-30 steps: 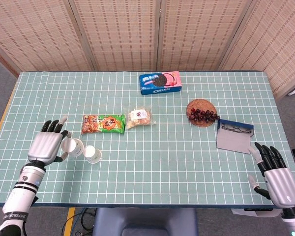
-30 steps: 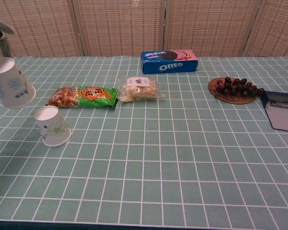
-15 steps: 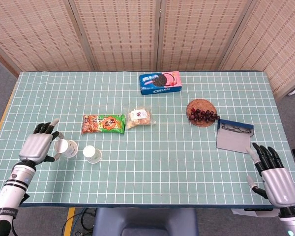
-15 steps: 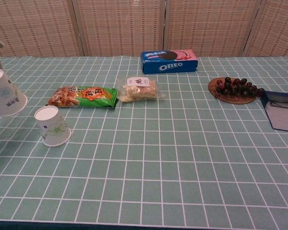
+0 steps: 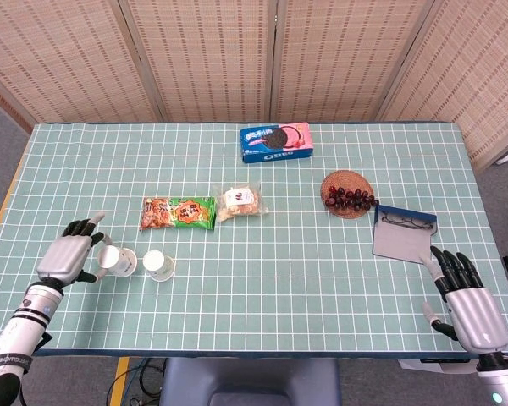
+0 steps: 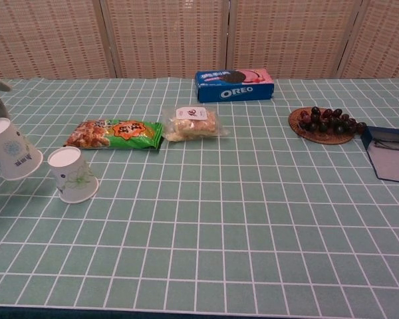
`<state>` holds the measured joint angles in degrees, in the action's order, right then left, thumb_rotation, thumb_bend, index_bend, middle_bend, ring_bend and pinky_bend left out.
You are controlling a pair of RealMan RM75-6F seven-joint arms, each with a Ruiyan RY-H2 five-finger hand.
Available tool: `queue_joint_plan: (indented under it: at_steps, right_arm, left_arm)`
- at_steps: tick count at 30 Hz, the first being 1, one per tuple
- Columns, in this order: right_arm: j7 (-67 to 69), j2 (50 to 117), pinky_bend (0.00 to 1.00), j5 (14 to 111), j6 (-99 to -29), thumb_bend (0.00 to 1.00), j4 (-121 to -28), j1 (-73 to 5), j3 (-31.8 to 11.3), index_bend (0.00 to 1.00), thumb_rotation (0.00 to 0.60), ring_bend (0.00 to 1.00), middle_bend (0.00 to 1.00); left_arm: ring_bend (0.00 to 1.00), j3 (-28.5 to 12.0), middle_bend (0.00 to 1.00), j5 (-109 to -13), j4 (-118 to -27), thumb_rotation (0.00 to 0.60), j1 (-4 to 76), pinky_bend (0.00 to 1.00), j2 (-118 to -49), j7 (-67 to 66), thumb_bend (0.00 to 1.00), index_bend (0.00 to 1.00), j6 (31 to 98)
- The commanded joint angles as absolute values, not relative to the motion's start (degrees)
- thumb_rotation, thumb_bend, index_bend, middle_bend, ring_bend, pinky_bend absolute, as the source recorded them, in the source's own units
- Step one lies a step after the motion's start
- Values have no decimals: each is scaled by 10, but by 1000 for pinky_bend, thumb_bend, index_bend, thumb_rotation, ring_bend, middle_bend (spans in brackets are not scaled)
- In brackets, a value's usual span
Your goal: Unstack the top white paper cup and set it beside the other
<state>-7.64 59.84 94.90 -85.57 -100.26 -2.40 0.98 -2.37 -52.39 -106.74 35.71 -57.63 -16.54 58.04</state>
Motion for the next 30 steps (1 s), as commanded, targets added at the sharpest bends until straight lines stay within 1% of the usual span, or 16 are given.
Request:
queue_joint_plan:
  at_steps: [1, 12, 30]
  right_arm:
    - [-76, 598, 0, 952, -856, 339, -1003, -24, 11, 55, 600, 0, 0]
    - [-77, 598, 0, 957, -862, 339, -1002, -21, 14, 55, 600, 0, 0]
    - [-94, 607, 0, 932, -836, 339, -1001, -31, 9, 55, 600, 0, 0]
  left_arm:
    - [0, -24, 0, -532, -1054, 600, 353, 0, -587, -155, 295, 439, 573]
    - [0, -28, 0, -552, -998, 600, 345, 0, -616, -114, 295, 441, 543]
    - [0, -33, 0, -610, -891, 600, 327, 0, -652, -9, 295, 441, 492]
